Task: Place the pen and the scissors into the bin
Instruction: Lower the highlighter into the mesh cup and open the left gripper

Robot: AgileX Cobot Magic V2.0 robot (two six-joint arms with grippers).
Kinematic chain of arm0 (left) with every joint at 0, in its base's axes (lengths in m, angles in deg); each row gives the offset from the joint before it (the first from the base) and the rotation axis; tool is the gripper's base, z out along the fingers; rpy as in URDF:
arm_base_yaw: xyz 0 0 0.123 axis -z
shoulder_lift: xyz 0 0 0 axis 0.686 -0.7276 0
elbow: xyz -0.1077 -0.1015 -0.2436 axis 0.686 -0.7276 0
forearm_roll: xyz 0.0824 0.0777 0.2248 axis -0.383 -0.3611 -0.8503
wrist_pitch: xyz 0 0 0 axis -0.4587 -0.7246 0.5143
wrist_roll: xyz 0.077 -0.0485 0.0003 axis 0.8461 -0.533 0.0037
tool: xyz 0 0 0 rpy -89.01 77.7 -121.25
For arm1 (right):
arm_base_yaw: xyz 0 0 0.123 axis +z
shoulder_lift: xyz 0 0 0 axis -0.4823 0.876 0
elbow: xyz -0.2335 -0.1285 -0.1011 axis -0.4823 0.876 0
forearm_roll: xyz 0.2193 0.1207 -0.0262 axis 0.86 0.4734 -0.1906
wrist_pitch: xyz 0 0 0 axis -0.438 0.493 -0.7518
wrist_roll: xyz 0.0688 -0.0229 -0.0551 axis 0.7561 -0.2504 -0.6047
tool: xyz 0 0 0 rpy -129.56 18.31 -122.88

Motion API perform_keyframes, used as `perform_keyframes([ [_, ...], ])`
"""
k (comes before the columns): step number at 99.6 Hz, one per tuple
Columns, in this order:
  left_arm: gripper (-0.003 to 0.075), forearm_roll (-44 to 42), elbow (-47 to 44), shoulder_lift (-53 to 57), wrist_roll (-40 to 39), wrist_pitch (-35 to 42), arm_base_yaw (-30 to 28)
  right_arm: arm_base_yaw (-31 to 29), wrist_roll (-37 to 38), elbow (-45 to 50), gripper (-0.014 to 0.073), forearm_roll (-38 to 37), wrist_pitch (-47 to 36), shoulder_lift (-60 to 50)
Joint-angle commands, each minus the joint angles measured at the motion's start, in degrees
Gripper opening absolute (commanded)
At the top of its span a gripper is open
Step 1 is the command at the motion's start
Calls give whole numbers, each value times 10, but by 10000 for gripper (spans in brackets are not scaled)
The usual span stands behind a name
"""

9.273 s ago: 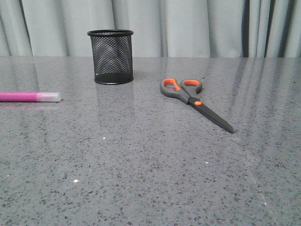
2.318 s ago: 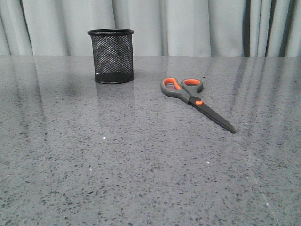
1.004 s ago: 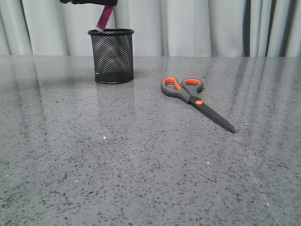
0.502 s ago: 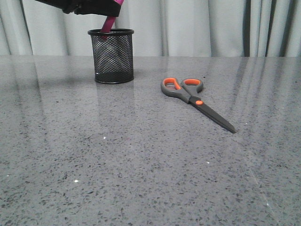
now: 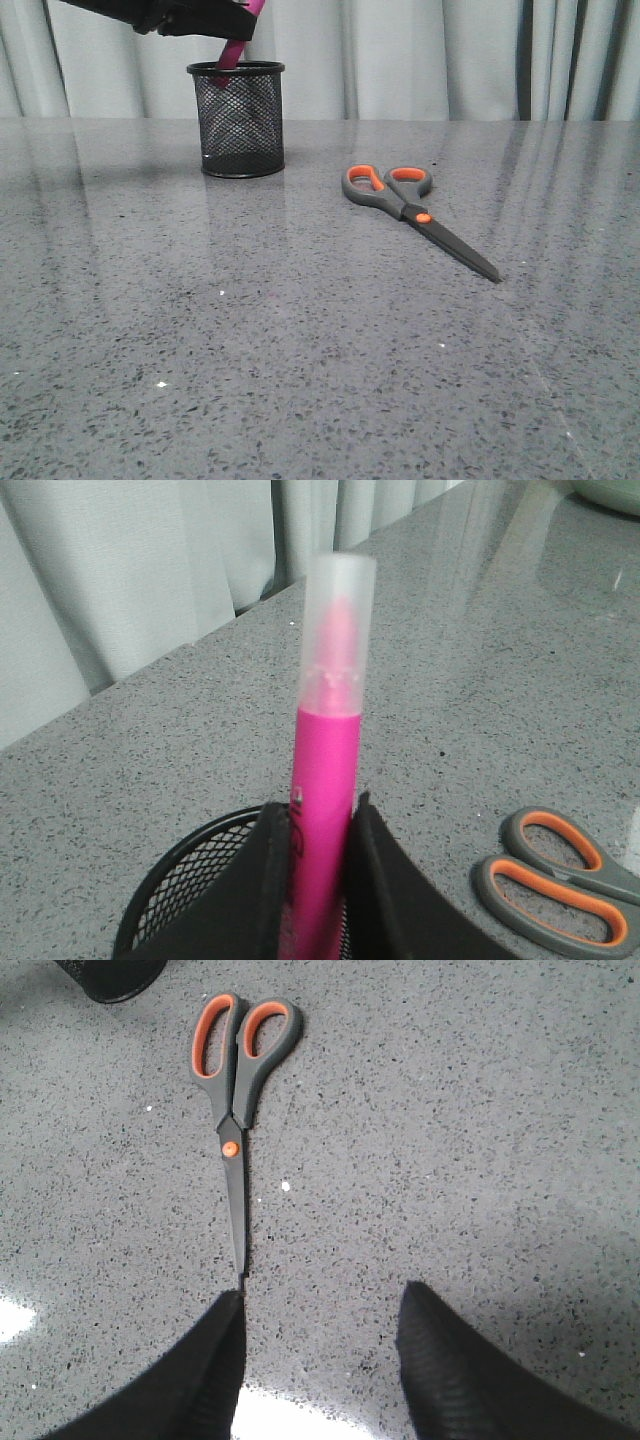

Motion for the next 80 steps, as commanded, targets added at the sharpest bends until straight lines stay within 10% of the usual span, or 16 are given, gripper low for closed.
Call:
perform_keyframes([
  [1, -10, 36, 18, 30, -2, -27, -9, 1, -6, -19, 310, 16, -29, -1],
  [36, 295, 36, 18, 30, -7, -70, -45, 1, -6, -19, 310, 16, -34, -1],
  [80, 298, 36, 19, 42, -7, -99, -66, 1, -6, -19, 310, 16, -37, -1],
])
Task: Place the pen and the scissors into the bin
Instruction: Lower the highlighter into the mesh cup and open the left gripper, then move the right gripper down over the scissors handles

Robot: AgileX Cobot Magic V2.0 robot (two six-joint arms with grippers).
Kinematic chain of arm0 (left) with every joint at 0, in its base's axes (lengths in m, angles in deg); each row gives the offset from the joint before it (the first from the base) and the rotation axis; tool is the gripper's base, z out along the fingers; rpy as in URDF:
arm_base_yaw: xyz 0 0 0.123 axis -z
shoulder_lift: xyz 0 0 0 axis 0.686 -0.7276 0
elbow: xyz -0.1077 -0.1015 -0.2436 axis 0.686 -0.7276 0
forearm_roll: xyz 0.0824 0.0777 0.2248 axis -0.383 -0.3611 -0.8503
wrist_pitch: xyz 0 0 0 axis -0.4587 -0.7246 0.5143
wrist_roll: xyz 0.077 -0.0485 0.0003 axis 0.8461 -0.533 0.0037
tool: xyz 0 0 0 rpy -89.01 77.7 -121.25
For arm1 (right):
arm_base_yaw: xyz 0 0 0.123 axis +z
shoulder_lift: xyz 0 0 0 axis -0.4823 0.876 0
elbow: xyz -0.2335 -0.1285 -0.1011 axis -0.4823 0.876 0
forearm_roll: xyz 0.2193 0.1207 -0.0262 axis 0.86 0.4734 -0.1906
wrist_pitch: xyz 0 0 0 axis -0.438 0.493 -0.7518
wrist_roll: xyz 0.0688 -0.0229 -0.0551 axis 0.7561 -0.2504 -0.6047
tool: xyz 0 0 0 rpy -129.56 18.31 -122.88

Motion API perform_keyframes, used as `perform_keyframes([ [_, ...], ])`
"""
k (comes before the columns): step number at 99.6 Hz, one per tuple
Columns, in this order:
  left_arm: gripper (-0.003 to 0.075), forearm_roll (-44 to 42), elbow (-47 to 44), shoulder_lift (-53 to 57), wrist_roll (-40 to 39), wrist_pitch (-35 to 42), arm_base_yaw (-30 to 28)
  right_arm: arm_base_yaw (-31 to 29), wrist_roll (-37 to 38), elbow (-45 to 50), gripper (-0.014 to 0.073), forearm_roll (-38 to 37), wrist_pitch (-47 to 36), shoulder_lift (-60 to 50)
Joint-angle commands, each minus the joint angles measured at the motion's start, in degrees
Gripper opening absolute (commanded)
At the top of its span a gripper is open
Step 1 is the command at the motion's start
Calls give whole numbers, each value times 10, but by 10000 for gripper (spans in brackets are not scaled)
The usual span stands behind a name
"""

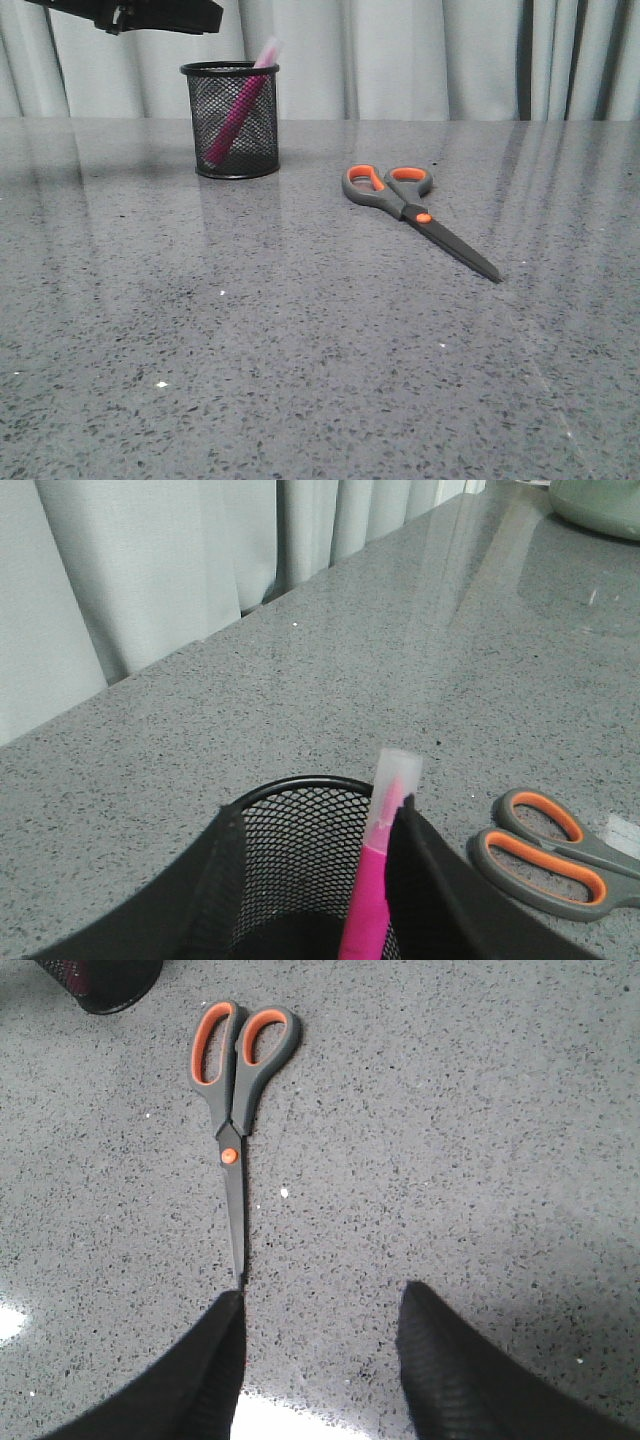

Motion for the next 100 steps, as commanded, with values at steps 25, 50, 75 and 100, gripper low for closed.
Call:
perform_keyframes([
  [25, 280, 37, 19, 94, -7, -99, -63, 1, -6, -19, 310, 16, -35, -1],
  [50, -22, -43, 19, 165, -86, -134, -101, 1, -65, -19, 310, 67, -31, 0],
  [75, -22, -201, 19, 245, -212, -99, -93, 4, -137, -19, 310, 157, -5, 39],
  [100, -22, -269, 11, 335, -276, -53, -93, 93, -149, -60, 310, 158, -10, 110],
])
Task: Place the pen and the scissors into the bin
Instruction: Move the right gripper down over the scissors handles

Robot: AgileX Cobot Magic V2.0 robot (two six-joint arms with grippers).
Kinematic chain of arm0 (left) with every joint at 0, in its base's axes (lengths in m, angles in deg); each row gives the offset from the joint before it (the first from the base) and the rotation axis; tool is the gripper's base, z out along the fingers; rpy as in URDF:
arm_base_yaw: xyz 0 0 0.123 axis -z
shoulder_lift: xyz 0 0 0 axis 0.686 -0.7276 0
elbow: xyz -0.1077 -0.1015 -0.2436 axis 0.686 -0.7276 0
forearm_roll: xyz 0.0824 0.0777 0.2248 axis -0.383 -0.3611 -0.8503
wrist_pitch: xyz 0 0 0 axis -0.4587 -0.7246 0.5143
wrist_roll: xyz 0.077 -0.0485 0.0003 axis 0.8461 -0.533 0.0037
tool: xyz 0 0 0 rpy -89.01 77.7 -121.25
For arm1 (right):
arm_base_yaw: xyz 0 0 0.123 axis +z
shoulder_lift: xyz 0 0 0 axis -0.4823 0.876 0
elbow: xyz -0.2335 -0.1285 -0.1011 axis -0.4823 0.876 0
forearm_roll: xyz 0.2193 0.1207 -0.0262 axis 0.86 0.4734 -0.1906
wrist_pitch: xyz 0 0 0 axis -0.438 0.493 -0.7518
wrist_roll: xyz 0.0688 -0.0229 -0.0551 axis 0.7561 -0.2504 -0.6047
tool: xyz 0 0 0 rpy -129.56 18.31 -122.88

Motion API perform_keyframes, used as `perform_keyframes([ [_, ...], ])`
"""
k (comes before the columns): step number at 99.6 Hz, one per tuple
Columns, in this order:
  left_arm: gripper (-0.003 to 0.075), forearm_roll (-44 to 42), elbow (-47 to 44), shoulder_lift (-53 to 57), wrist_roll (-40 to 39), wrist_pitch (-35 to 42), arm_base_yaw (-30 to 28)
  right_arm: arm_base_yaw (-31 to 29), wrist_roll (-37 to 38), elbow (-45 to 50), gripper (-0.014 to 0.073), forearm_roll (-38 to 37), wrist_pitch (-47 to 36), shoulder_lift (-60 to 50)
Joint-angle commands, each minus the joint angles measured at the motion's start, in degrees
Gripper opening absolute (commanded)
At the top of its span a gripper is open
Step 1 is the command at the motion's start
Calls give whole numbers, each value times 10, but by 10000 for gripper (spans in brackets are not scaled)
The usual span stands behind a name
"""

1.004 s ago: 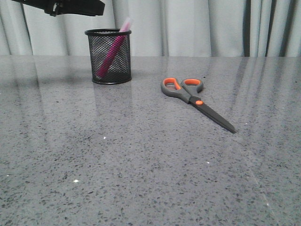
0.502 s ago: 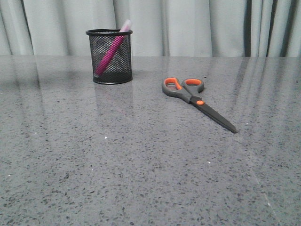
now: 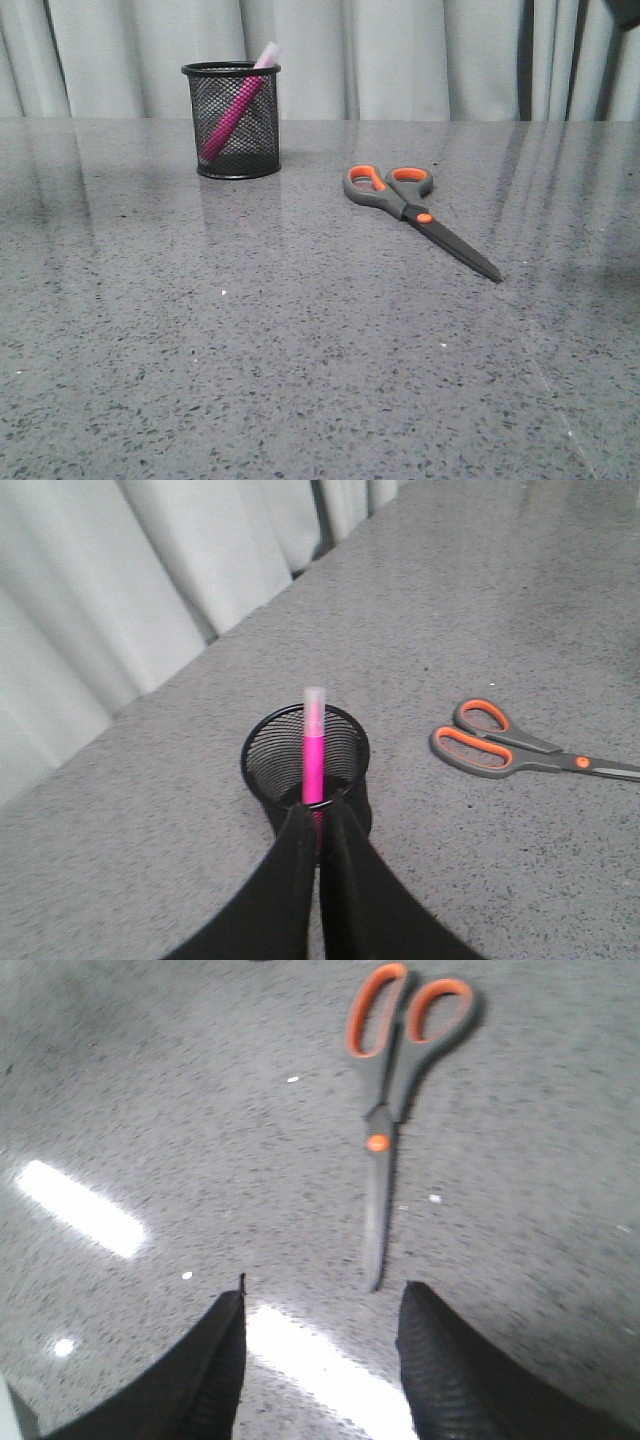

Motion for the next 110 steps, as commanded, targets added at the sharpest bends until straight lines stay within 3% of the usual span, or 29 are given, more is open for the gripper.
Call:
perform_keyframes([
  [1, -22, 5, 8, 54, -32, 39, 3, 37, -11, -40, 310, 28, -22, 24],
  [29, -22, -3, -148, 189, -34, 166, 3, 115, 11, -121, 310, -70, -51, 123],
  [47, -22, 34, -256, 265, -6, 214, 3, 115, 36, -163, 310, -106, -49, 183],
  [71, -22, 184, -382, 316, 75, 239, 3, 115, 59, -223, 310, -106, -19, 259],
  [110, -22, 204, -483, 419, 110, 287, 3, 115, 103, -260, 310, -173, -10, 318],
])
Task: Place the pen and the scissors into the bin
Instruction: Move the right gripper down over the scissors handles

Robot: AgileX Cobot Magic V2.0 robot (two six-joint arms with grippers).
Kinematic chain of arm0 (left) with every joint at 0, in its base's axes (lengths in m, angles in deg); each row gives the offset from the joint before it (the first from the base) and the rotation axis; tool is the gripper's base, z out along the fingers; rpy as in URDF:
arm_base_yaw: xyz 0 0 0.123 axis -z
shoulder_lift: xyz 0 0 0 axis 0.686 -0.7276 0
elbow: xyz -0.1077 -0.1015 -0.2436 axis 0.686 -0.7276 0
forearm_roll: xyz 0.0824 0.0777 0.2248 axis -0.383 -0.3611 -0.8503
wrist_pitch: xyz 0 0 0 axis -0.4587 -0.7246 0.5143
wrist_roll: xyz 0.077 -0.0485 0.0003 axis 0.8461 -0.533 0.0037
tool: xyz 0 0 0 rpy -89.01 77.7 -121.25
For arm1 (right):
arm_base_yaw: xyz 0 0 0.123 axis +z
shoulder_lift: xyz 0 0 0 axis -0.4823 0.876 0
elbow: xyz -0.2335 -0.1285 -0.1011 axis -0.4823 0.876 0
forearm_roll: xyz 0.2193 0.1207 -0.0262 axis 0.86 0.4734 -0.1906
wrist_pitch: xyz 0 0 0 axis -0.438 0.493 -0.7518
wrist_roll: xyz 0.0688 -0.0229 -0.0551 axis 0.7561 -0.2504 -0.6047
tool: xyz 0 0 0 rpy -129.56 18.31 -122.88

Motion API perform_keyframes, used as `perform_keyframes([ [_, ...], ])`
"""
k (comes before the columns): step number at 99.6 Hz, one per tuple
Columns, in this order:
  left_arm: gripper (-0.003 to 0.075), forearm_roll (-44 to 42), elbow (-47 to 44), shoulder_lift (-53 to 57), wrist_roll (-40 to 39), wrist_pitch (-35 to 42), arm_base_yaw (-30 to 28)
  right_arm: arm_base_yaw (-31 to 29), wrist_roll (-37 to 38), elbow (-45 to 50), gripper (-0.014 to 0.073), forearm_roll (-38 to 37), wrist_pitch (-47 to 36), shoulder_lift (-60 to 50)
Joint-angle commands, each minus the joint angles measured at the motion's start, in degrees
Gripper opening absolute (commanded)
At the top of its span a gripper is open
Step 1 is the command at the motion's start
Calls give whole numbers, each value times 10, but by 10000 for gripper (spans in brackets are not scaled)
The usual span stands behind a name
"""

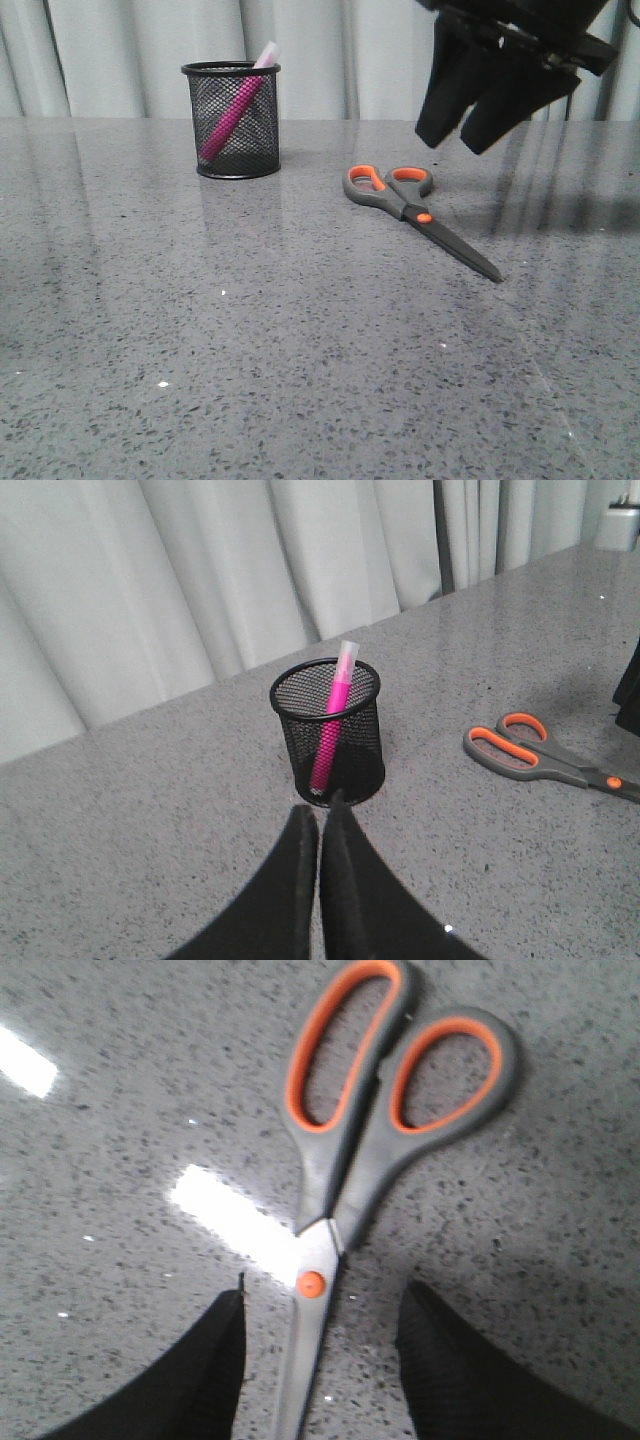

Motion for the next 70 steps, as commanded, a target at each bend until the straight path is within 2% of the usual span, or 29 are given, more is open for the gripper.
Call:
perform_keyframes([
  [1, -22, 40, 10, 27, 3, 20, 3, 0, 25, -24, 310, -12, -13, -18],
  [9, -22, 40, 10, 41, 3, 21, 3, 2, 47, -38, 310, -22, -13, -18],
  [18, -22, 40, 10, 46, 3, 21, 3, 21, 84, -65, 310, -72, 1, -10],
  [38, -22, 40, 10, 46, 3, 21, 3, 76, 139, -158, 310, -166, 100, 43],
  [49, -22, 40, 10, 46, 3, 21, 3, 81, 144, -189, 310, -171, 147, 63],
  [70, -22, 40, 10, 46, 3, 21, 3, 81, 148, -201, 310, -168, 130, 68],
])
